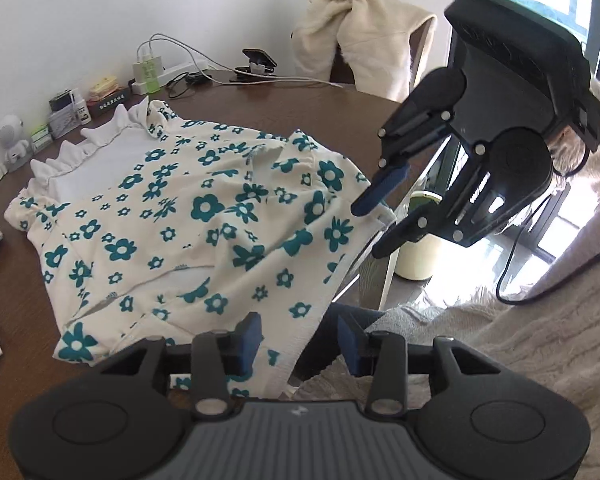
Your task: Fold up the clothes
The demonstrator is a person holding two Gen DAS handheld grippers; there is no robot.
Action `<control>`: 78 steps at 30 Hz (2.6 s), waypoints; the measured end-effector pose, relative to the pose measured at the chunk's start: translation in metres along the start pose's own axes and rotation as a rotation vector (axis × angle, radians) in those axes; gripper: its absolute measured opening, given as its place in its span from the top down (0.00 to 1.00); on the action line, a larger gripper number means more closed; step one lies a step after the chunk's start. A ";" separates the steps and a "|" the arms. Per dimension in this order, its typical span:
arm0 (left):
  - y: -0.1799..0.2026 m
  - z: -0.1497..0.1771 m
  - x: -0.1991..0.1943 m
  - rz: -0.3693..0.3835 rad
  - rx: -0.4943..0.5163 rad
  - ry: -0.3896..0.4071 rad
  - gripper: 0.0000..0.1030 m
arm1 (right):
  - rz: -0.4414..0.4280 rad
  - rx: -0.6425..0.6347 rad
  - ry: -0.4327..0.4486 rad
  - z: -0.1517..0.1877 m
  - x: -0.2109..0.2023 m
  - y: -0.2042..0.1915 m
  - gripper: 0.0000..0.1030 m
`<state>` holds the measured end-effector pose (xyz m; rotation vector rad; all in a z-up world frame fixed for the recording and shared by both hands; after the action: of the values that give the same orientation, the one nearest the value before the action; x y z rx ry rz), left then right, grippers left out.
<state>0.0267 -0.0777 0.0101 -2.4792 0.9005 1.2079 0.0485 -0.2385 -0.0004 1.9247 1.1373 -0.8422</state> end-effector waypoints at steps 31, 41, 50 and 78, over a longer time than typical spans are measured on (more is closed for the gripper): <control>-0.138 -0.047 0.023 -0.288 -0.261 0.044 0.57 | 0.255 0.352 0.007 0.012 0.039 0.134 0.60; -0.154 -0.036 0.035 -0.363 -0.218 0.010 0.98 | 0.300 0.339 -0.047 0.027 0.051 0.138 0.97; -0.170 -0.032 0.009 -0.271 -0.411 0.086 0.68 | 0.255 0.445 0.044 0.034 0.029 0.140 0.72; -0.079 -0.021 0.023 -0.215 -0.321 0.029 0.67 | 0.234 0.585 0.000 -0.030 0.113 0.343 0.50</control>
<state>0.1000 -0.0349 0.0020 -2.7588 0.4565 1.3313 0.4084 -0.2813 0.0119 2.4671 0.6832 -1.1260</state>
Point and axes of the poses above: each gripper's, at about its wrist camera, not at the fingertips, and x roughly the way its jaws point, y to its right, z to its underside, the point moved 3 cm from there along x, roughly the way its jaws point, and after that the axes turned 15 degrees about -x, right-handed, at the moved point
